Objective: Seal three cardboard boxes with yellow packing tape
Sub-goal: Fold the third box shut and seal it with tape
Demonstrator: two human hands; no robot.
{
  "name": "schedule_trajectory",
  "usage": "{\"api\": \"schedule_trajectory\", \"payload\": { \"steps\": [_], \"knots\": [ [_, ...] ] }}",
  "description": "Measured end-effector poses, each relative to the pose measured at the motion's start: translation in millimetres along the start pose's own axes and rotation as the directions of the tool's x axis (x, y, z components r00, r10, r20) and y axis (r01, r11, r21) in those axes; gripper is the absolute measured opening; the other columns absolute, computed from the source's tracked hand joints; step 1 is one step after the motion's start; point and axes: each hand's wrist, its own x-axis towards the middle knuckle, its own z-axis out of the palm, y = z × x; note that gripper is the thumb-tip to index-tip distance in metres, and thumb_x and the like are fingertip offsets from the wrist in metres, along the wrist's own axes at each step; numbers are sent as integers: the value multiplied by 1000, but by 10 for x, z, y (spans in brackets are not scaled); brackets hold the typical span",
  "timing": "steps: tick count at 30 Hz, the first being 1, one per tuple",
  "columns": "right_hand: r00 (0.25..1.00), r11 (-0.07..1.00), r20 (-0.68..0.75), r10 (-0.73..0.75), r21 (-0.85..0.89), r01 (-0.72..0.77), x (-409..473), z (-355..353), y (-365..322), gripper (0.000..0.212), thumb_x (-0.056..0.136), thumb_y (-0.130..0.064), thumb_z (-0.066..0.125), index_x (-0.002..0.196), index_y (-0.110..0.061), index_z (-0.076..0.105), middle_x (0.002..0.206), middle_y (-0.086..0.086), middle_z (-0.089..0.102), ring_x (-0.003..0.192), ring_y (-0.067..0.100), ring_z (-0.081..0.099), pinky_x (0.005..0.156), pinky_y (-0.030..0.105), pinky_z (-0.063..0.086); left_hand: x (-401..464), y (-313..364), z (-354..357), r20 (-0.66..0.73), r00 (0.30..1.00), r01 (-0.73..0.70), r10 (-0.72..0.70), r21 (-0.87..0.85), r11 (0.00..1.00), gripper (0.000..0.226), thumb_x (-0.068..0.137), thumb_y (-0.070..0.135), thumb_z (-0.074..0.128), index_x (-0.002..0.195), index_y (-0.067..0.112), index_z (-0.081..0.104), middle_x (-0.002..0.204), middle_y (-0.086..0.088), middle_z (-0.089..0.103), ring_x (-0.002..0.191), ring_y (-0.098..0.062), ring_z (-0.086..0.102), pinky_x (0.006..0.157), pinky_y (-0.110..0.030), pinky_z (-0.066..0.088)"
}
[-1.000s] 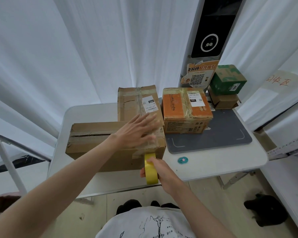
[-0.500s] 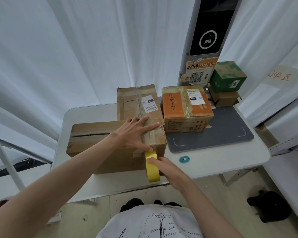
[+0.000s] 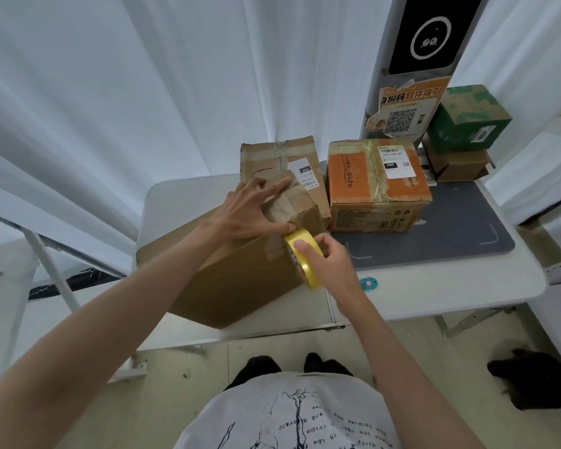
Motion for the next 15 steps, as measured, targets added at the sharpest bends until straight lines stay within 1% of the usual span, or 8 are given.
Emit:
{"api": "schedule_trajectory", "payload": {
  "steps": [2,3,5,7,9,10,12,15],
  "knots": [
    [993,995,-55,-100,-27,99,36,62,-76,36,88,-55,66,99,-21,61,94,2,65,86,14,66,65,23,52,-3,-71,-81,-21,998,64,-67,-108,992,103,63,96,51,153,59,19,139,-5,44,119,-29,45,101,-47,43],
    [988,991,-76,-133,-27,132,54,95,-111,39,84,-60,63,99,-23,61,94,0,65,89,15,65,67,23,51,-18,-103,-114,-24,994,100,-105,-161,982,101,65,94,55,153,59,21,137,-4,45,120,-27,46,100,-43,42],
    [975,982,-116,-191,-23,189,80,155,-174,45,78,-68,58,99,-29,60,93,-5,64,90,13,65,69,22,51,-62,-195,-146,-13,983,176,-186,-258,950,94,69,88,59,151,59,25,133,-2,49,118,-21,46,97,-36,37],
    [955,965,-138,-262,-56,256,96,202,-229,44,76,-71,57,100,-34,58,92,-12,63,90,8,64,72,23,53,-121,-285,-152,0,967,241,-257,-341,909,90,68,90,58,149,62,28,130,-2,54,117,-20,49,97,-36,38],
    [940,942,-113,-323,-141,306,115,247,-262,46,74,-72,60,106,-39,54,96,-22,59,92,3,61,74,21,53,-202,-354,-140,11,953,279,-303,-422,863,90,67,90,56,149,60,31,132,-2,59,118,-20,52,97,-35,40],
    [936,927,-82,-343,-188,323,132,272,-276,50,74,-72,64,110,-40,52,100,-25,57,95,3,60,76,21,52,-254,-385,-116,22,946,295,-323,-474,830,91,68,87,57,150,57,34,136,-1,60,119,-16,52,97,-33,39],
    [929,897,13,-369,-257,360,189,332,-280,59,74,-65,77,120,-39,50,108,-24,54,101,0,56,81,18,48,-392,-463,-20,48,923,338,-381,-572,747,90,68,83,59,150,53,37,147,3,55,124,-11,48,103,-32,38],
    [905,830,136,-404,-362,425,330,465,-203,61,79,-40,85,129,-29,52,119,-16,49,102,-1,47,87,10,37,-611,-635,260,115,863,433,-492,-670,603,92,66,88,60,148,56,37,151,2,52,132,-18,50,113,-41,41]
  ]
}}
